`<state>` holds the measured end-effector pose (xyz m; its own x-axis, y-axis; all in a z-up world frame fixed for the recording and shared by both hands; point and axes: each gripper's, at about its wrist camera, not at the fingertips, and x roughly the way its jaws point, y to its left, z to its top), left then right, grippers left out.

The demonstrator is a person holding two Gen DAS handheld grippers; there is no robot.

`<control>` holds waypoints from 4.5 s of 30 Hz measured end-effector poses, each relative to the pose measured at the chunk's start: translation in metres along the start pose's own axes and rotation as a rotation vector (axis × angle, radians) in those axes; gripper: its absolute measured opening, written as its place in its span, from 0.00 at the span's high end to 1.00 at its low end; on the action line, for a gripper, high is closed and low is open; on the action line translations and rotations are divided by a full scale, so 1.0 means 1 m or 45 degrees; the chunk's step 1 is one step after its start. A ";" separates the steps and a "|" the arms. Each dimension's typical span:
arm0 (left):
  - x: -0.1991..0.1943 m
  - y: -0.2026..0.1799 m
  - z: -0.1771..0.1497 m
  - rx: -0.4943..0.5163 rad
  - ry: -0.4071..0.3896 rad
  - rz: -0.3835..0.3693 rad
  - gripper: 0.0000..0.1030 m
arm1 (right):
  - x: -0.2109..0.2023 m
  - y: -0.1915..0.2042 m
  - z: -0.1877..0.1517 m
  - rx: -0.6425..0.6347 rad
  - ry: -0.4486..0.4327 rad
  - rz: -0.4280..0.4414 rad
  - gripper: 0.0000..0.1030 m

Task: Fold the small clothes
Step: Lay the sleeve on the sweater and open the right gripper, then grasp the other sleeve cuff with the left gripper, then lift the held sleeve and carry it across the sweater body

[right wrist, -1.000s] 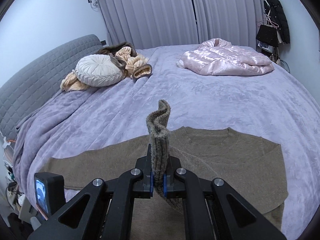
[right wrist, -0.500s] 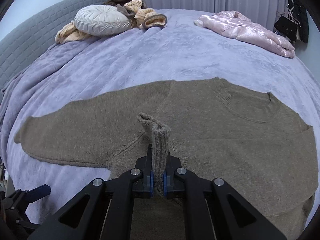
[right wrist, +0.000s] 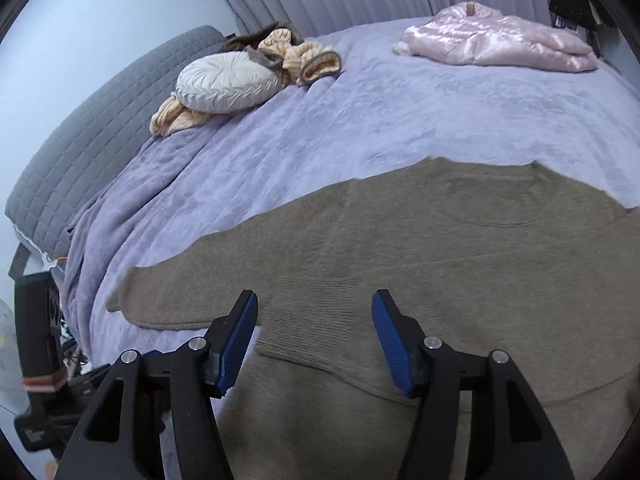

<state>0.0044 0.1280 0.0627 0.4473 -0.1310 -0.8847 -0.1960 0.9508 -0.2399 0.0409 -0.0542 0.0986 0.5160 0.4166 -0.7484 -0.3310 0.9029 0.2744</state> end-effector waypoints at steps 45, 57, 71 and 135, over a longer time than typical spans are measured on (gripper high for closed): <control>0.082 -0.081 0.009 0.252 0.092 0.183 0.00 | -0.055 -0.153 -0.027 0.031 -0.022 -0.363 0.29; 0.089 -0.075 0.008 0.274 0.094 0.156 0.00 | -0.010 -0.213 -0.039 0.127 0.068 -0.397 0.29; -0.011 0.135 -0.004 -0.419 -0.167 0.179 0.00 | -0.048 -0.134 -0.053 0.113 -0.020 -0.381 0.23; -0.085 0.364 0.003 -0.782 -0.639 -0.051 0.87 | 0.189 0.193 0.006 -0.374 0.322 -0.209 0.23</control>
<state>-0.1023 0.4854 0.0514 0.7754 0.1194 -0.6200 -0.5523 0.6042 -0.5743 0.0796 0.2000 0.0138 0.3828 0.1977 -0.9024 -0.4906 0.8712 -0.0172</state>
